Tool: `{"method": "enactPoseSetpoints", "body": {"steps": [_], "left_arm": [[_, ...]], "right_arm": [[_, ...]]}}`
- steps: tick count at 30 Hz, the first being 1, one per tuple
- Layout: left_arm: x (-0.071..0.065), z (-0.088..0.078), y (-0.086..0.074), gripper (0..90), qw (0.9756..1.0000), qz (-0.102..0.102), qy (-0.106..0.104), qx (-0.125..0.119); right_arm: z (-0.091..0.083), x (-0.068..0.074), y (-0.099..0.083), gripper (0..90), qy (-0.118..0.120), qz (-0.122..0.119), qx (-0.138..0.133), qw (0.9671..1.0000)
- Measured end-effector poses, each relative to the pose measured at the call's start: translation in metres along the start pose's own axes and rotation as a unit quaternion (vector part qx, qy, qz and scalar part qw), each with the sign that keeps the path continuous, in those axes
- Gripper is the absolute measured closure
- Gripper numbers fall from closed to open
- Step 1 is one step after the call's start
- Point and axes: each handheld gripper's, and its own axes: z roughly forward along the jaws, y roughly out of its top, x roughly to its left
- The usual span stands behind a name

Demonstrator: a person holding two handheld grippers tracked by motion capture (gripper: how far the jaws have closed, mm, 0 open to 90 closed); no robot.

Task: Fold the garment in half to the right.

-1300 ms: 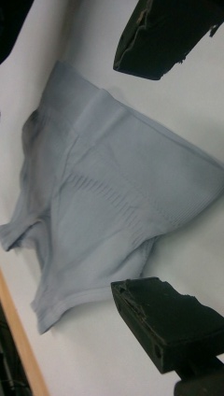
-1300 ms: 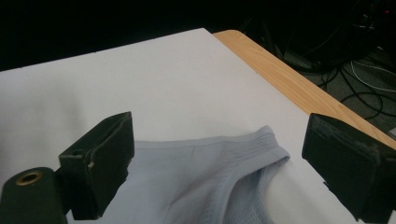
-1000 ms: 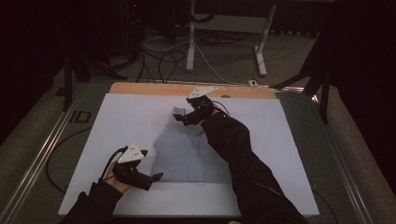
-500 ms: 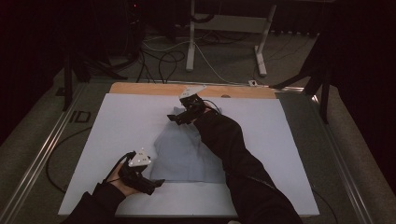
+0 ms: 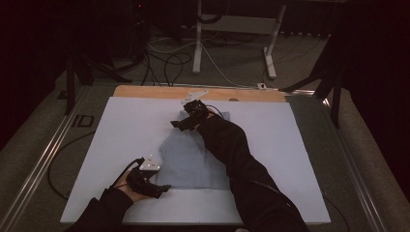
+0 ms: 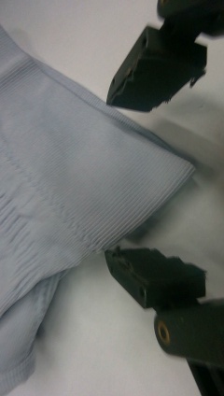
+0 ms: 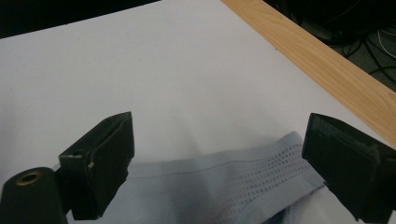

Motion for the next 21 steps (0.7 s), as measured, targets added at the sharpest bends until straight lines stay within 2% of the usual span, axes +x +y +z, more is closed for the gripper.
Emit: {"method": "enactPoseSetpoints", "body": {"steps": [6,8,10,13,15,21], "left_arm": [[-0.003,-0.001,0.002,36.3,0.9999,0.003,0.008,0.005],[-0.005,-0.001,0.004,41.4,1.0000,0.003,-0.002,0.007],[-0.006,0.000,0.005,42.5,0.9999,0.005,0.000,0.009],[-0.010,0.001,0.007,52.7,0.9998,0.010,0.004,0.014],[-0.011,0.001,0.009,60.6,0.9998,0.015,-0.003,0.016],[-0.015,0.001,0.012,79.9,0.9998,0.017,-0.002,0.010]], "right_arm": [[0.002,-0.003,-0.001,9.2,0.001,0.006,0.001,1.0000],[0.004,-0.003,-0.002,9.2,0.002,0.008,0.004,1.0000],[0.005,-0.003,-0.001,9.2,0.003,0.005,0.006,1.0000],[0.008,-0.004,0.000,9.2,0.004,0.008,0.008,0.9999],[0.010,-0.004,0.001,9.2,0.005,0.006,0.009,0.9999],[0.014,-0.006,0.003,9.8,0.002,0.011,0.010,0.9999]]}}
